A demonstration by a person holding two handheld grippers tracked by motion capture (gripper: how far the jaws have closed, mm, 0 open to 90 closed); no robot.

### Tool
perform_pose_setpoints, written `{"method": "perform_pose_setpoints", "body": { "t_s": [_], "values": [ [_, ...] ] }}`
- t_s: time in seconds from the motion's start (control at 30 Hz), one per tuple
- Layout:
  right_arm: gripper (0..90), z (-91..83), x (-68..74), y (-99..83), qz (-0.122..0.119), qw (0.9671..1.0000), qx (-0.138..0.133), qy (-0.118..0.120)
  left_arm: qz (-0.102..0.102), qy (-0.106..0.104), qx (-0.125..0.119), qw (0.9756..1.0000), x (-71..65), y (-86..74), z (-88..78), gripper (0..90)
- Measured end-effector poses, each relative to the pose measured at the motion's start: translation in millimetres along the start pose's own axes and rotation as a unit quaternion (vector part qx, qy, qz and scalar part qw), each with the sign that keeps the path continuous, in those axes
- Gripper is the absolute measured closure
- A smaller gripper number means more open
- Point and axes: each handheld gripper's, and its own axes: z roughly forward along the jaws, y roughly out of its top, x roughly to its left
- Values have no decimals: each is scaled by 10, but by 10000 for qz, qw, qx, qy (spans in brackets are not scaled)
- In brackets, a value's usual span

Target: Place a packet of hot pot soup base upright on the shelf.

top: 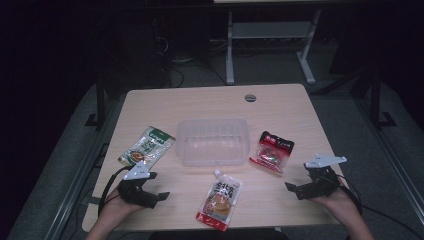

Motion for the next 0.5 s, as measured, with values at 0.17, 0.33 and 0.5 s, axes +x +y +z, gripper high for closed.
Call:
{"method": "perform_pose_setpoints", "body": {
  "t_s": [0.17,0.33,0.5],
  "values": [
    [45,-31,-16,28,75,9999,-22,109,7,9,30,10000,13,25,23,128],
    [75,-34,-45,86,88,9998,-72,176,40,10,16,10000,-8,46,26,130],
    [218,-80,-77,196,158,9997,-154,118,103,-60,53,9999,-17,29,42,131]
  ]
}}
